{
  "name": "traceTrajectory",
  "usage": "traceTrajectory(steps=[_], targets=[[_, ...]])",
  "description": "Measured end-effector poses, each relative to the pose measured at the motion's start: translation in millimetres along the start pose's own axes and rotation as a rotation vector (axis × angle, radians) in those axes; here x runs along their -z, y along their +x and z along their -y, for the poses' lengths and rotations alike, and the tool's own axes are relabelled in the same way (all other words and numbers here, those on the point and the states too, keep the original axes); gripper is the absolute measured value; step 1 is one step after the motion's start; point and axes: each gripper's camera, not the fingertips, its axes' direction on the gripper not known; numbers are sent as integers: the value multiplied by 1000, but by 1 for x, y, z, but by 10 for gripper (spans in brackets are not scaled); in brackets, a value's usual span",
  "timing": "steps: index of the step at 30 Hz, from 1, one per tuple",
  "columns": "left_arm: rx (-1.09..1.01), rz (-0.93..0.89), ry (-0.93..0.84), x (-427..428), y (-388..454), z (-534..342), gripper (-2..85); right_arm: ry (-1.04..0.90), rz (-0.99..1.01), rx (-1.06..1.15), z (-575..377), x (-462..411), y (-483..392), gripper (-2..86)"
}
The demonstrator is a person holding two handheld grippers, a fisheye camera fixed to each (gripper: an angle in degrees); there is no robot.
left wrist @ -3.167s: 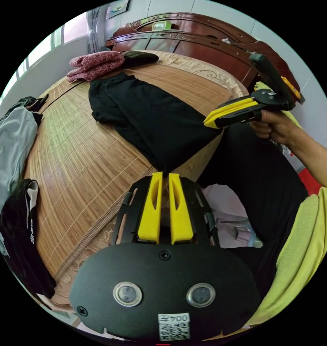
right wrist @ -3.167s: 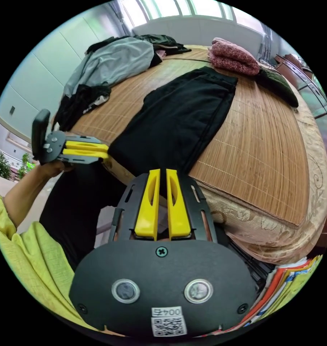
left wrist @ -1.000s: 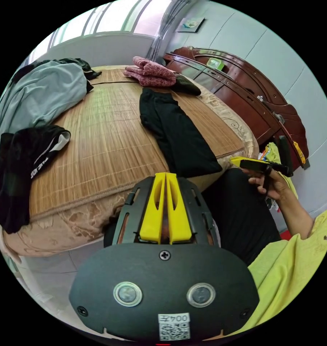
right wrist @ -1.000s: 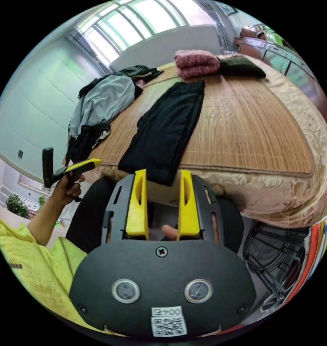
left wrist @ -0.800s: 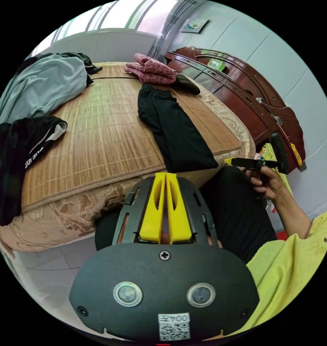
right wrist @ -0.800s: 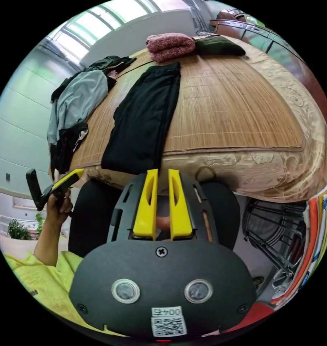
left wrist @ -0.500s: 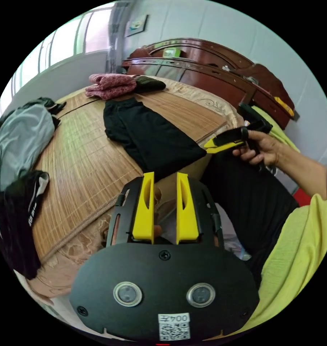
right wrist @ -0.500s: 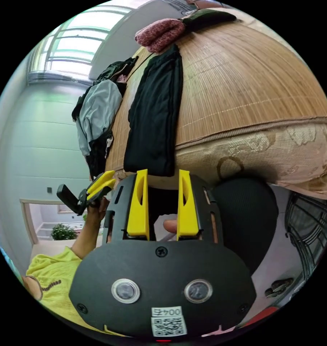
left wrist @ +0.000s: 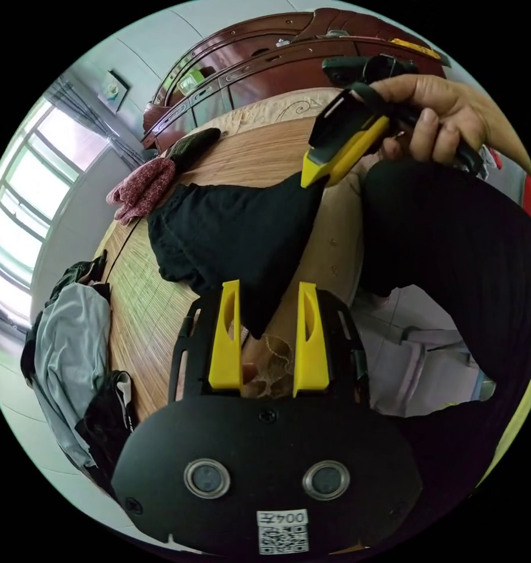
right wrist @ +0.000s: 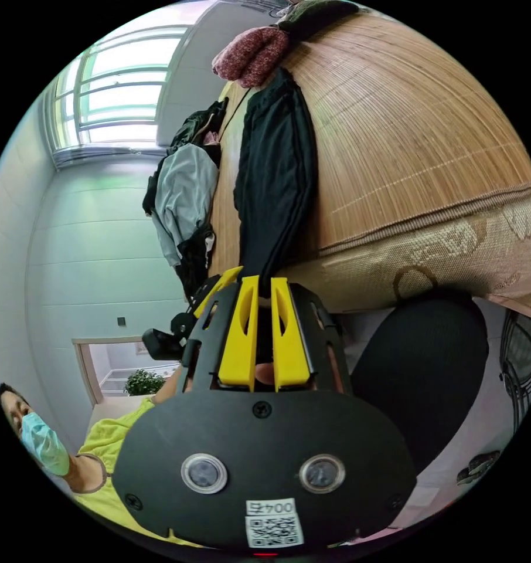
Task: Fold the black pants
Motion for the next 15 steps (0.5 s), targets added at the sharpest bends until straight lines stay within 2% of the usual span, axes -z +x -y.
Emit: traceTrajectory(steps=[6, 9, 12, 15], targets=[[21, 117, 1, 2, 18, 13, 105, -1, 55, 12, -8, -9, -28, 49], [52, 148, 23, 6, 24, 19, 54, -6, 45, 22, -19, -20, -40, 48], [92, 96, 24, 9, 23, 30, 26, 3, -32, 87, -35, -30, -58, 54], [95, 58, 4, 11, 20, 43, 14, 97, -233, 269, -62, -33, -94, 99]])
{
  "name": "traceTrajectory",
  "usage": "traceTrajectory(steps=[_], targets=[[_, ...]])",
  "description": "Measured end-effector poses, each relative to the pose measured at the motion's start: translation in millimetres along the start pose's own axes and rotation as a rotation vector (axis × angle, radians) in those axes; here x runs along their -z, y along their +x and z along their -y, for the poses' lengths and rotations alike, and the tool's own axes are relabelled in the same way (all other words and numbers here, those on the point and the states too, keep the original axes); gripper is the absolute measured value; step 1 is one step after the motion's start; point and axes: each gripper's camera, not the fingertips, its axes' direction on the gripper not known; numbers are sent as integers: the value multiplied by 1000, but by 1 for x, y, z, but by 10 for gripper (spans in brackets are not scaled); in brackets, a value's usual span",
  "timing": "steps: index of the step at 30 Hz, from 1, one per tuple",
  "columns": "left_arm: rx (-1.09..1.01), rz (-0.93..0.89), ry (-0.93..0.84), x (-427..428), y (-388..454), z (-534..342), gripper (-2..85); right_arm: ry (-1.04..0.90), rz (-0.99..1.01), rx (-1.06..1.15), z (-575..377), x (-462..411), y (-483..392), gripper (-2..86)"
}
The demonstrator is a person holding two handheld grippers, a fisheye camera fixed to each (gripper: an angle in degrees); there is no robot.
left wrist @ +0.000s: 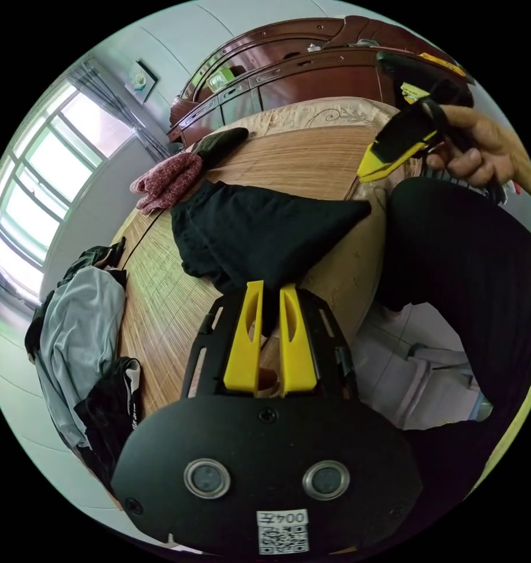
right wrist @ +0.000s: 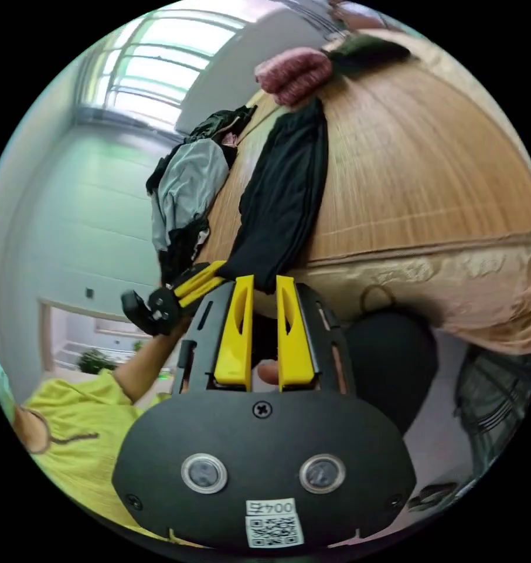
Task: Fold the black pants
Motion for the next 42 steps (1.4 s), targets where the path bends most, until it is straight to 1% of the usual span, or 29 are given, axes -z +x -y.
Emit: traceTrajectory(steps=[1, 3, 4, 5, 7, 10, 14, 16, 17, 19, 21, 25, 29, 34, 38, 42], targets=[[0, -14, -8, 1, -1, 6, 11, 33, -99, 95, -8, 1, -21, 130], [5, -30, -12, 2, -4, 14, 8, 44, -223, 234, -18, -5, -55, 159], [9, -38, -17, 2, -5, 19, 7, 47, -294, 319, -24, -13, -77, 163], [14, -46, -21, 1, -7, 24, 6, 52, -338, 359, -27, -18, -88, 165], [21, -59, -28, 0, -9, 32, 5, 57, -507, 501, -36, -42, -129, 167], [21, -66, -39, -2, -13, 47, 4, 53, -663, 643, -42, -77, -176, 167], [30, -94, -48, -6, -23, 66, 3, 8, -822, 794, -51, -123, -223, 166], [34, -104, -48, -8, -27, 75, 4, -15, -971, 868, -53, -152, -246, 151], [31, -106, -47, -10, -30, 80, 4, -17, -1000, 887, -53, -159, -251, 143], [22, -103, -50, -12, -33, 87, 4, -12, -1085, 927, -50, -175, -268, 77], [15, -107, -51, -13, -37, 94, 4, 11, -1107, 942, -48, -178, -281, 42], [-15, -112, -44, -12, -44, 109, 5, -6, -1101, 1020, -48, -176, -316, 29], [-83, -162, -30, 1, -43, 118, 6, 5, -1102, 1084, -54, -165, -346, 25], [-185, -206, -66, 19, -30, 123, 7, -58, -932, 1065, -62, -141, -385, 23], [-244, -219, -122, 20, -33, 142, 8, -109, -893, 1072, -58, -138, -400, 22], [-244, -241, -156, 14, -67, 179, 9, -148, -899, 1065, -14, -131, -413, 23]])
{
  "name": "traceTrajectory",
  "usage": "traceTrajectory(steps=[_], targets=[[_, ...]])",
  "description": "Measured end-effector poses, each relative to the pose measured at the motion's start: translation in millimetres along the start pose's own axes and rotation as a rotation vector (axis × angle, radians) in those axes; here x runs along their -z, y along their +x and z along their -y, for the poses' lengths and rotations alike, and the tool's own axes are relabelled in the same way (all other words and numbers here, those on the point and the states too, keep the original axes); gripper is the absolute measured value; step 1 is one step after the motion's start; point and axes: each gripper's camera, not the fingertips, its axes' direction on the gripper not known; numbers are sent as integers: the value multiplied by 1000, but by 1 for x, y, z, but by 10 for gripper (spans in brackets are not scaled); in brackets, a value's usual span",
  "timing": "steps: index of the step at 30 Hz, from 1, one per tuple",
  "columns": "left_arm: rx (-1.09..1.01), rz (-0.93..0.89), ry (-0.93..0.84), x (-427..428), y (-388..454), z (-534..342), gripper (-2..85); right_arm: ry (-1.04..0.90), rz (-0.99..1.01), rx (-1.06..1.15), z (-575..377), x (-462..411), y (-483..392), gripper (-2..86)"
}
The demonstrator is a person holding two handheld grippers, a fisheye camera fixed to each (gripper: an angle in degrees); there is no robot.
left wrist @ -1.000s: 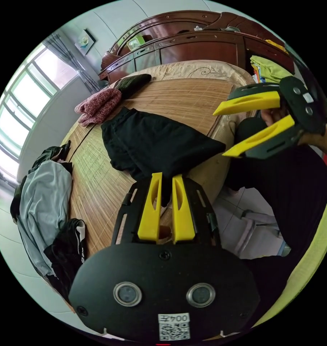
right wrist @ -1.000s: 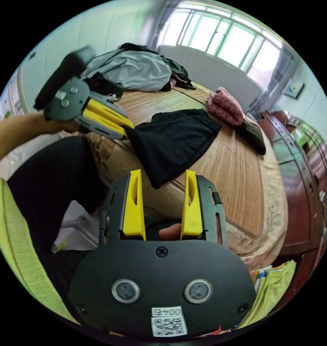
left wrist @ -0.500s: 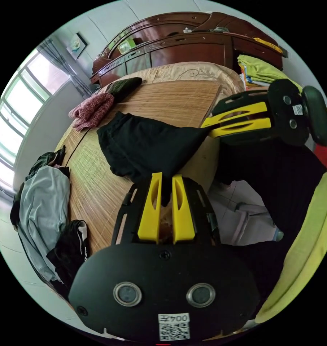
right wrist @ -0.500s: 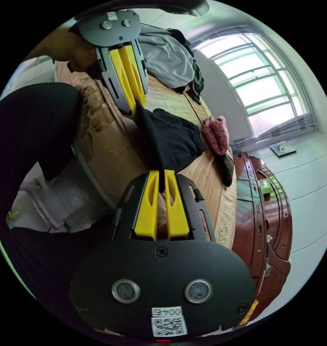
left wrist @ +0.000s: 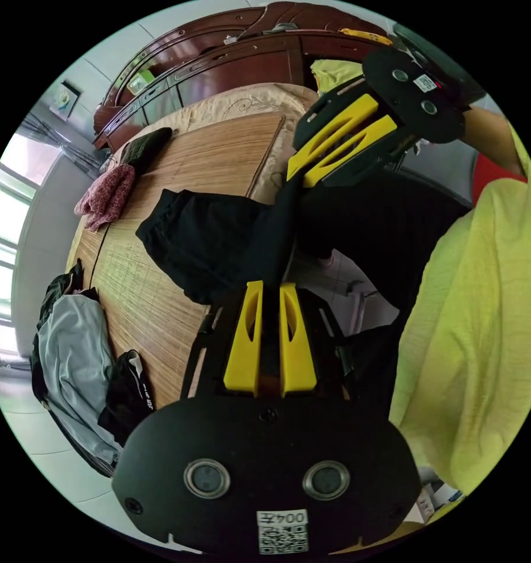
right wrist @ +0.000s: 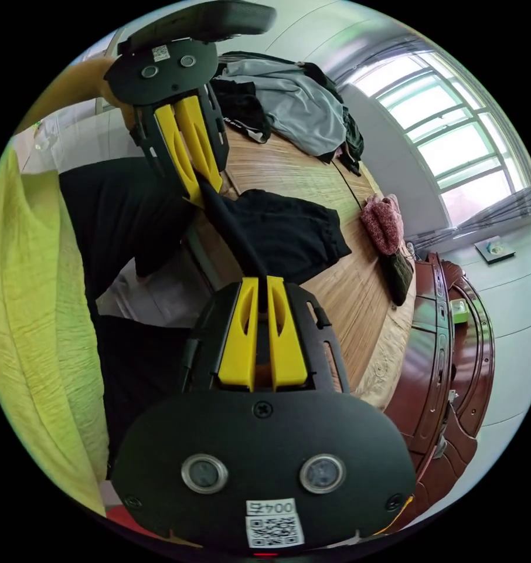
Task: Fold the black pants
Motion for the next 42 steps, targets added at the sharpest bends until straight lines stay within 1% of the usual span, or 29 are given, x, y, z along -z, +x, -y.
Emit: traceTrajectory(steps=[3, 7, 10, 13, 18, 23, 28, 34, 39, 42], targets=[[13, -67, -5, 13, -56, 26, 8, -10, 38, -27, 25, 2, 49, 23], [65, -243, -14, 22, -154, 61, 8, -23, 135, -91, 59, -7, 130, 24], [79, -294, -63, 13, -221, 89, 9, -39, 214, -129, 81, -28, 185, 24], [75, -300, -136, -5, -278, 120, 9, -74, 271, -157, 101, -56, 233, 25], [60, -245, -210, -48, -353, 163, 9, -159, 276, -175, 125, -115, 293, 26], [75, -224, -264, -110, -422, 194, 10, -227, 299, -215, 135, -176, 343, 28], [117, -275, -304, -167, -469, 200, 12, -282, 351, -242, 135, -244, 383, 28], [181, -323, -330, -221, -510, 182, 29, -336, 394, -271, 126, -304, 405, 32], [297, -401, -248, -229, -545, 148, 60, -333, 424, -354, 107, -323, 426, 42], [424, -435, -173, -224, -568, 119, 77, -324, 466, -444, 90, -329, 447, 61]])
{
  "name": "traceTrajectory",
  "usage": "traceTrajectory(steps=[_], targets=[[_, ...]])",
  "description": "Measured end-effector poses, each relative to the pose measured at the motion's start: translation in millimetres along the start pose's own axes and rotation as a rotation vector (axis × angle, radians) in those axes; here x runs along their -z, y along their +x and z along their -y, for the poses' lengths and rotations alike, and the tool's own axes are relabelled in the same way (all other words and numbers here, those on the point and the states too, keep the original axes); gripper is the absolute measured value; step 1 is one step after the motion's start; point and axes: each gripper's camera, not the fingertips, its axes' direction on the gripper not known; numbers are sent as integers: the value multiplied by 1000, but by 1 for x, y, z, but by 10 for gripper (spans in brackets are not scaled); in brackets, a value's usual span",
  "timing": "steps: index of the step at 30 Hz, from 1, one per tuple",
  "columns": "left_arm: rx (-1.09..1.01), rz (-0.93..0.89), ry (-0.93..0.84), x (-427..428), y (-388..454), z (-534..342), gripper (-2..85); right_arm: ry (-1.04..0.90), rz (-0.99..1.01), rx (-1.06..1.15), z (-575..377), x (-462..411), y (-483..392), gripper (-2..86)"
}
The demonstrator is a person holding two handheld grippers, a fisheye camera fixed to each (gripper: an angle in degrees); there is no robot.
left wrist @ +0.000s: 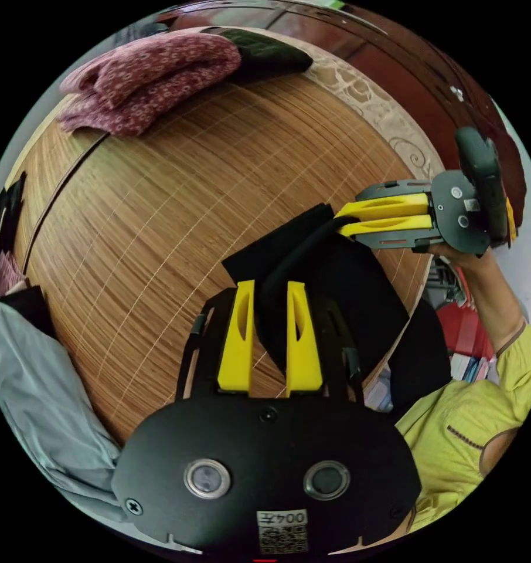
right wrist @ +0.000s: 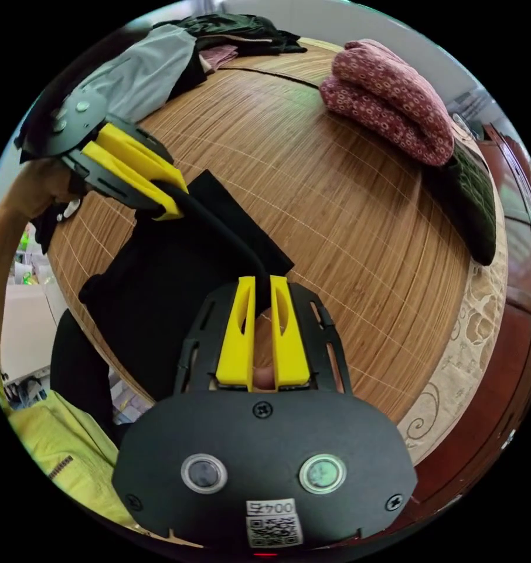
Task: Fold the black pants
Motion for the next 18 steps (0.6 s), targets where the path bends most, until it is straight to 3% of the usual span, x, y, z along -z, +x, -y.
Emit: traceTrajectory(steps=[3, 7, 13, 18], targets=[[116, -16, 85, 14, -29, -26, 86, 46, -18, -101, -11, 6, 27, 96], [179, 15, 204, 37, -50, -80, 75, 183, -63, -188, -47, 26, 44, 76], [144, -82, 469, 35, -32, -221, 44, 361, 141, -97, -137, 28, 14, 56], [236, -196, 603, -12, -15, -340, 53, 425, 199, -208, -216, 4, 5, 82]])
